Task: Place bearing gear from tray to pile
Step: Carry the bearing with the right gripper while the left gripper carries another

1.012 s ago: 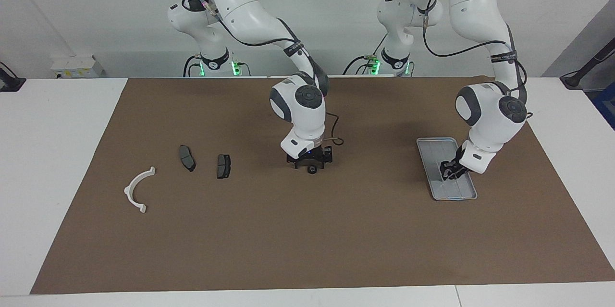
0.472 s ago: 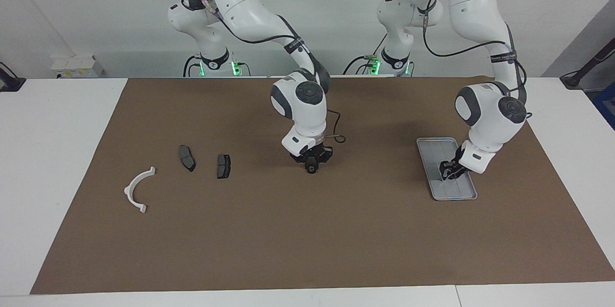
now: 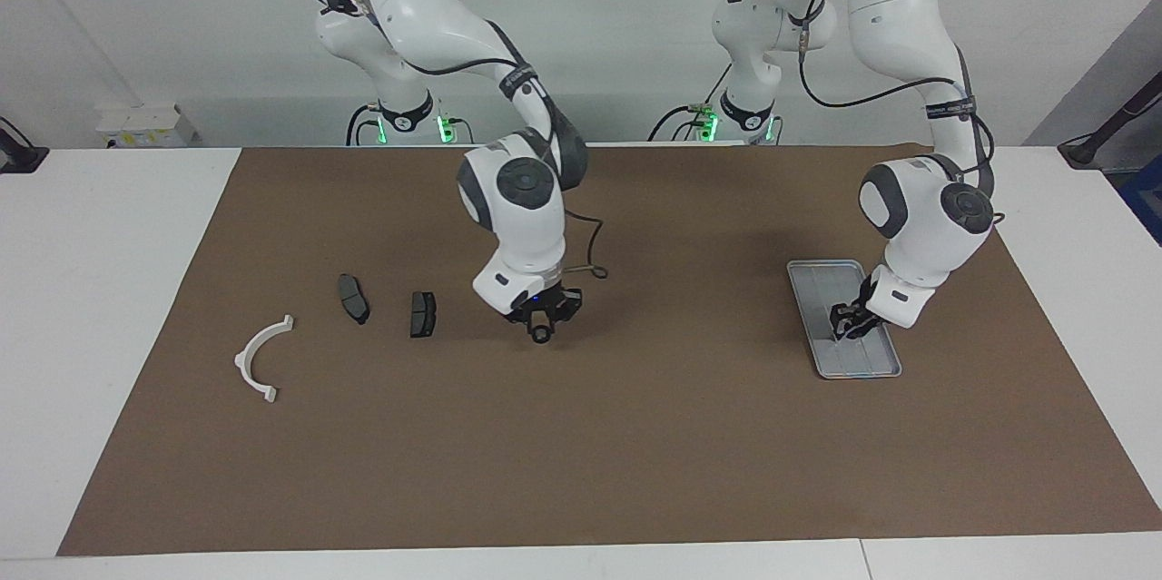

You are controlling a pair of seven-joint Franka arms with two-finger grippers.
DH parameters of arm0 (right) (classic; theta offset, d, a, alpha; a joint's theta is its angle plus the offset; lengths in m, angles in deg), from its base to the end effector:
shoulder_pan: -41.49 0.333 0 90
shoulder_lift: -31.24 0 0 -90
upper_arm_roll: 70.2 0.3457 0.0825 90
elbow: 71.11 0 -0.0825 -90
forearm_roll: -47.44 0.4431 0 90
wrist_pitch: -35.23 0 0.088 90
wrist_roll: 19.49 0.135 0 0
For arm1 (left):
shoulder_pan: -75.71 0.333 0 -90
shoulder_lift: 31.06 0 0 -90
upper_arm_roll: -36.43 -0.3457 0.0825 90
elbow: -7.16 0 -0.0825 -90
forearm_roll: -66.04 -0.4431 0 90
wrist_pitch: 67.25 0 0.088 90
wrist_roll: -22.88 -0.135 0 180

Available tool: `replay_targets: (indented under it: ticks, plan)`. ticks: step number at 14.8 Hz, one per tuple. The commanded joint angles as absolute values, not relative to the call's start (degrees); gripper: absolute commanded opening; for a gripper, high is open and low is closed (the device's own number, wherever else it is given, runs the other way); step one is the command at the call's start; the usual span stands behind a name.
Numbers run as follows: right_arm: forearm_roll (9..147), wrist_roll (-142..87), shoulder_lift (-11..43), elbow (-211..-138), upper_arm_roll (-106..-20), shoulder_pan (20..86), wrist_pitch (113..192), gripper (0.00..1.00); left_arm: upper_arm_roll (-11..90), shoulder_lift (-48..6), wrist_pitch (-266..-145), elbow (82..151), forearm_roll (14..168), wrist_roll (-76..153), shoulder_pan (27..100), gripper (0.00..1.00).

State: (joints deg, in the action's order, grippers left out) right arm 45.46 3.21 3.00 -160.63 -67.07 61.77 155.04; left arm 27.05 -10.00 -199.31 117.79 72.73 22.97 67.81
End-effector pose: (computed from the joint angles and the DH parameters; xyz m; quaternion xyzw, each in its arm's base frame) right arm 0.7000 0.2949 0.3338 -0.9998 -0.0110 -0.0177 0.0051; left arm 0.6763 0.0096 0.2615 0.9988 0.0470 0.0067 0.0142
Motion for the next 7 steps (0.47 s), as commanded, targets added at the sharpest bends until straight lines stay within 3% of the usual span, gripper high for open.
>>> replay_targets:
  ticks: [1, 7]
  plan:
    - [48.2, -9.5, 5.7, -159.8, -66.2, 53.5, 151.3, 0.00, 26.7, -10.8, -199.3, 119.3, 73.7, 22.8, 67.4, 0.39]
    - [48.0, -31.2, 5.5, -161.5, -66.3, 37.9, 153.6, 0.00, 26.7, -10.5, -198.6, 117.4, 73.7, 23.0, 67.4, 0.14]
